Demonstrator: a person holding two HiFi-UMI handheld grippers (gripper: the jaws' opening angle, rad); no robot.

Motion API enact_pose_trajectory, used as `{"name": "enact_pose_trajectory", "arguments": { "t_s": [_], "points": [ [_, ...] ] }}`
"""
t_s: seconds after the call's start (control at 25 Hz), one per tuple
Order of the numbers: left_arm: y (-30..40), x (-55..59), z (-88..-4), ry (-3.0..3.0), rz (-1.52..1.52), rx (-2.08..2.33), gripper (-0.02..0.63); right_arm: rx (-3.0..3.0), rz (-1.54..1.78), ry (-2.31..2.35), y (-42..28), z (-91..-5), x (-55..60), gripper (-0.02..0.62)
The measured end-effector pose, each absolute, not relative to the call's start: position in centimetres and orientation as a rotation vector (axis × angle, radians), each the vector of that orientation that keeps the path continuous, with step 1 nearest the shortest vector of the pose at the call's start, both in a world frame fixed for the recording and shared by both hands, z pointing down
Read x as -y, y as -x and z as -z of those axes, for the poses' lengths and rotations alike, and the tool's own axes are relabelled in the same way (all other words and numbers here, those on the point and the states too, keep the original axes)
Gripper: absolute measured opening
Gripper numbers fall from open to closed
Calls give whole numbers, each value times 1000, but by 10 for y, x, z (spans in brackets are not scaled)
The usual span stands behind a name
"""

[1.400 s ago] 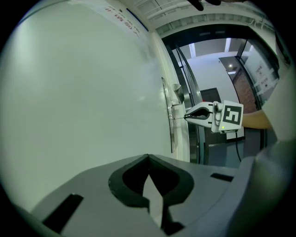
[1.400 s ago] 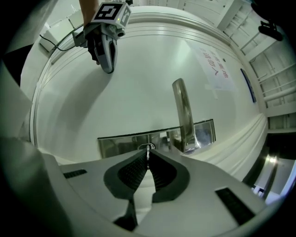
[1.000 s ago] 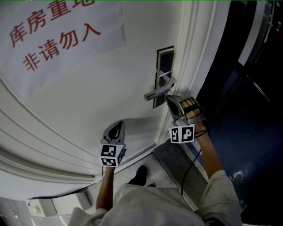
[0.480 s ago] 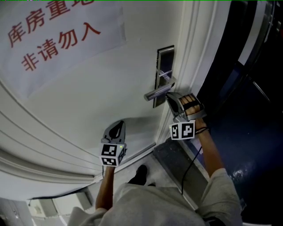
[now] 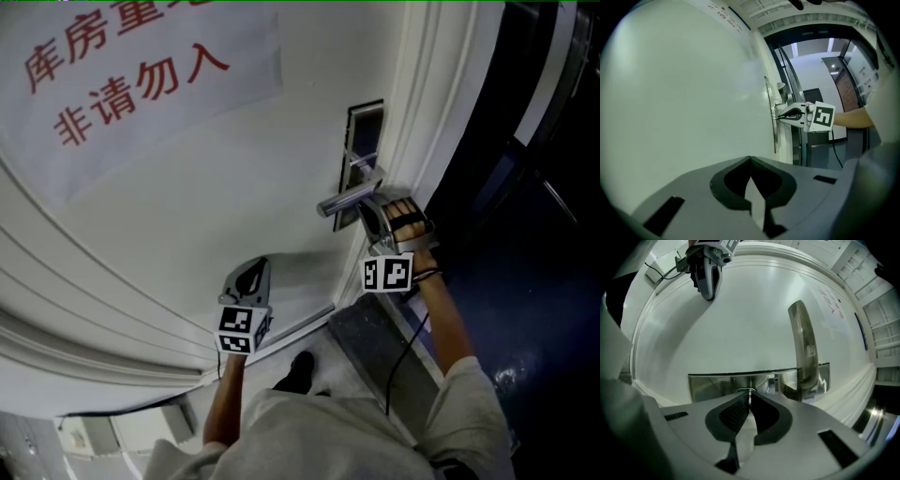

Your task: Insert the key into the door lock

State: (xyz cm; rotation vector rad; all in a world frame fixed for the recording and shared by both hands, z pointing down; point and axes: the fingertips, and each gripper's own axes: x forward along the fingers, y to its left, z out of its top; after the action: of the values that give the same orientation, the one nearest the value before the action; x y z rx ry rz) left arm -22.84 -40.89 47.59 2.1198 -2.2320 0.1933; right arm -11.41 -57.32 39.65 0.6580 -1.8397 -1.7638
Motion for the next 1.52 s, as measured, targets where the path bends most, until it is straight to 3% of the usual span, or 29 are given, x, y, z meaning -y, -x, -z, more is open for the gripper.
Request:
{"name": "enact_pose_trajectory", "arguments": {
  "t_s": [0.56,0.68,0.76,1.52],
  "points": [
    [218,417,-475,-2161,-189,2197,17,1837,1758,-613,115,-403,573,33],
    [217,417,-474,-2162,-190,2197,17,1838,1715,-545,114,-413,572,130],
    [216,417,-475,-2163,-194,2198,17,1831,1702,-534,113,-415,572,144],
    [183,426,-475,-2249,-204,2110,17,1880,1588,-684,57,-416,555,149]
  ]
}}
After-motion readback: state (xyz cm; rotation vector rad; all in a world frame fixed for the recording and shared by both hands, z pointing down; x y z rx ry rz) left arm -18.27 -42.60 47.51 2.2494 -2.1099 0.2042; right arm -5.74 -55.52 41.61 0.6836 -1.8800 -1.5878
